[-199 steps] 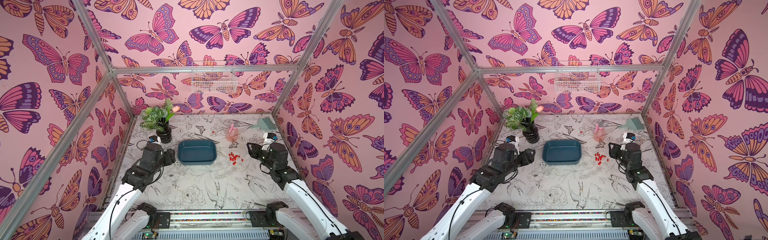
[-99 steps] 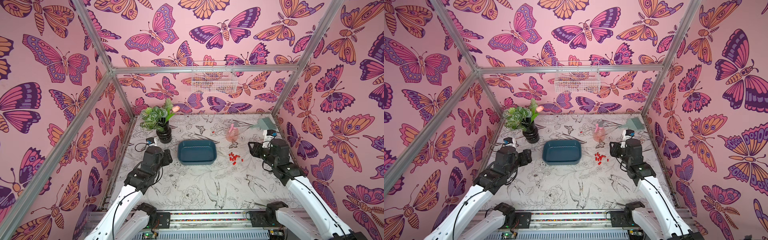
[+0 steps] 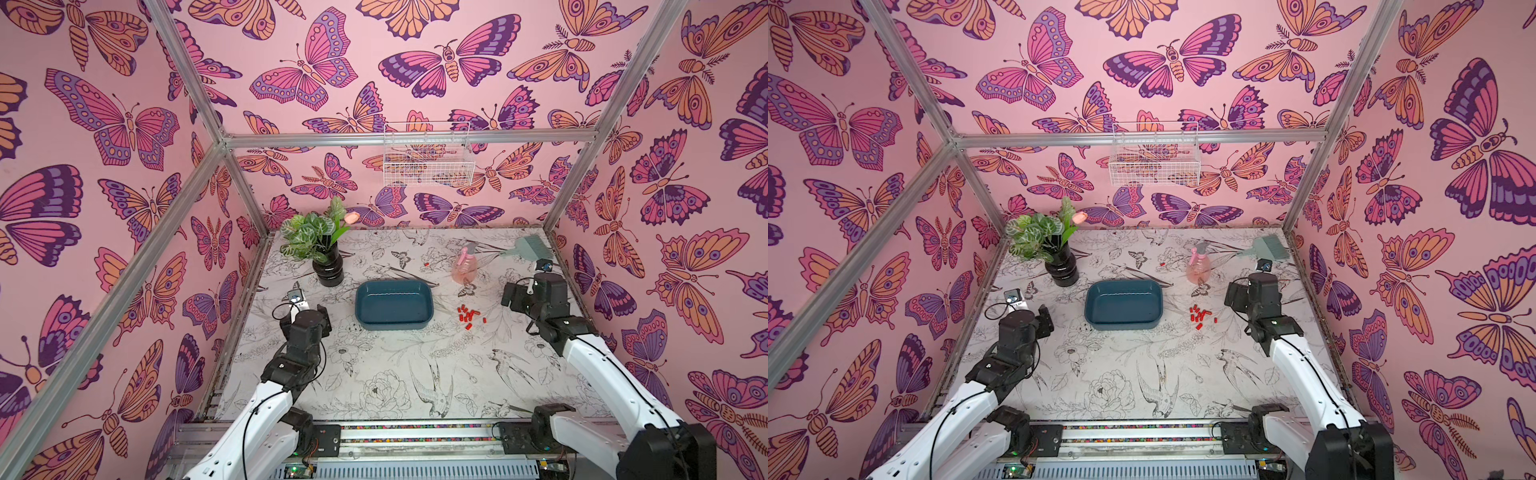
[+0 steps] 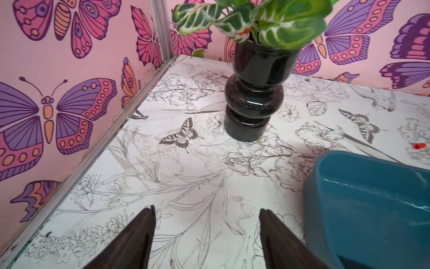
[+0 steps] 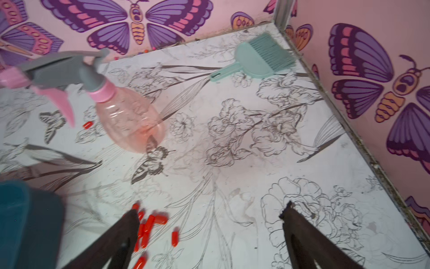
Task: Take the screw protection sleeves out of the storage box
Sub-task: Reset both arms
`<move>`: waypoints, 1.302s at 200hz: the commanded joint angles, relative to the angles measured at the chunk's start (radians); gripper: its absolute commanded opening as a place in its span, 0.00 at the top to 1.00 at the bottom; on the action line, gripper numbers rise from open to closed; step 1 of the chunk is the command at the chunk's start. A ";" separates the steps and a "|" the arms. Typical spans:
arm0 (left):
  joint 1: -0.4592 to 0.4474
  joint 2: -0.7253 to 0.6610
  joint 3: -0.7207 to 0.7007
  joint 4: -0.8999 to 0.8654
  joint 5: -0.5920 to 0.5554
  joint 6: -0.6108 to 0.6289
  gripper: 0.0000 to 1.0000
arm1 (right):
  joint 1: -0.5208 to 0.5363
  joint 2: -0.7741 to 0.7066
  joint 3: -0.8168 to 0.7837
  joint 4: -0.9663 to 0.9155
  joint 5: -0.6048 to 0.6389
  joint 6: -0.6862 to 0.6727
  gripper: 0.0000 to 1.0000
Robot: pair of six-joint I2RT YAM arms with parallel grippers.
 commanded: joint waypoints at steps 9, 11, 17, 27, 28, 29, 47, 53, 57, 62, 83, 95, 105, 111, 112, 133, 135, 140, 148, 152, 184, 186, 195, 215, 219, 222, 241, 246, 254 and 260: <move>0.032 0.101 -0.162 0.485 -0.091 0.210 0.27 | -0.086 0.025 -0.091 0.208 0.014 -0.107 0.01; 0.036 0.112 -0.169 0.503 -0.092 0.216 0.26 | -0.089 0.026 -0.100 0.222 0.007 -0.113 0.01; 0.050 0.147 -0.177 0.546 -0.086 0.223 0.26 | -0.094 0.029 -0.117 0.258 -0.010 -0.137 0.01; 0.074 0.212 -0.180 0.593 -0.072 0.225 0.25 | -0.094 0.034 -0.154 0.328 -0.006 -0.173 0.01; 0.076 0.218 -0.179 0.598 -0.070 0.225 0.25 | -0.093 0.035 -0.157 0.335 -0.005 -0.176 0.01; 0.078 0.224 -0.179 0.603 -0.068 0.226 0.25 | -0.094 0.035 -0.161 0.342 -0.004 -0.177 0.01; 0.120 0.336 -0.180 0.688 -0.026 0.222 0.23 | -0.097 0.047 -0.188 0.401 0.009 -0.185 0.01; 0.138 0.370 -0.180 0.703 0.001 0.215 0.24 | -0.097 0.052 -0.190 0.410 0.005 -0.187 0.01; 0.151 0.395 -0.178 0.750 0.013 0.206 0.23 | -0.098 0.058 -0.192 0.415 0.003 -0.187 0.01; 0.158 0.414 -0.171 0.765 0.024 0.205 0.23 | -0.097 0.062 -0.196 0.426 -0.003 -0.186 0.01; 0.200 0.453 -0.150 0.776 0.166 0.198 0.22 | -0.101 0.085 -0.229 0.517 -0.026 -0.182 0.01; 0.211 0.473 -0.135 0.773 0.195 0.193 0.21 | -0.103 0.103 -0.253 0.586 -0.025 -0.193 0.01; 0.220 0.490 -0.128 0.789 0.200 0.191 0.21 | -0.105 0.120 -0.267 0.630 -0.019 -0.202 0.01; 0.223 0.499 -0.125 0.802 0.203 0.190 0.21 | -0.105 0.127 -0.272 0.649 -0.019 -0.203 0.01; 0.224 0.500 -0.125 0.804 0.203 0.191 0.21 | -0.106 0.128 -0.272 0.651 -0.020 -0.203 0.01; 0.246 0.563 -0.094 0.803 0.217 0.192 0.18 | -0.110 0.136 -0.273 0.673 -0.048 -0.196 0.01; 0.246 0.566 -0.091 0.801 0.218 0.193 0.18 | -0.109 0.137 -0.273 0.676 -0.051 -0.196 0.01; 0.248 0.574 -0.086 0.800 0.223 0.198 0.17 | -0.109 0.139 -0.275 0.682 -0.057 -0.194 0.01; 0.252 0.587 -0.086 0.810 0.238 0.212 0.17 | -0.109 0.144 -0.274 0.693 -0.061 -0.193 0.01; 0.253 0.600 -0.087 0.828 0.241 0.211 0.16 | -0.109 0.149 -0.274 0.698 -0.061 -0.193 0.01; 0.283 0.698 -0.106 0.960 0.310 0.203 0.06 | -0.109 0.178 -0.277 0.751 -0.046 -0.182 0.01; 0.286 0.704 -0.104 0.964 0.316 0.203 0.05 | -0.109 0.177 -0.277 0.754 -0.048 -0.181 0.01; 0.293 0.724 -0.095 0.961 0.330 0.198 0.00 | -0.109 0.181 -0.276 0.765 -0.048 -0.178 0.01; 0.308 0.749 -0.080 0.952 0.351 0.188 0.01 | -0.109 0.206 -0.271 0.775 -0.045 -0.179 0.01; 0.310 0.754 -0.077 0.950 0.353 0.186 0.01 | -0.109 0.212 -0.270 0.777 -0.044 -0.179 0.01; 0.311 0.757 -0.075 0.948 0.352 0.185 0.01 | -0.109 0.217 -0.269 0.779 -0.044 -0.179 0.01; 0.313 0.775 -0.064 0.936 0.362 0.194 0.02 | -0.109 0.251 -0.265 0.801 -0.044 -0.183 0.01; 0.313 0.779 -0.065 0.935 0.368 0.199 0.02 | -0.109 0.259 -0.264 0.810 -0.045 -0.186 0.01; 0.310 0.782 -0.064 0.935 0.366 0.204 0.02 | -0.109 0.269 -0.257 0.800 -0.050 -0.186 0.01; 0.310 0.781 -0.065 0.935 0.366 0.204 0.02 | -0.109 0.277 -0.253 0.800 -0.055 -0.190 0.01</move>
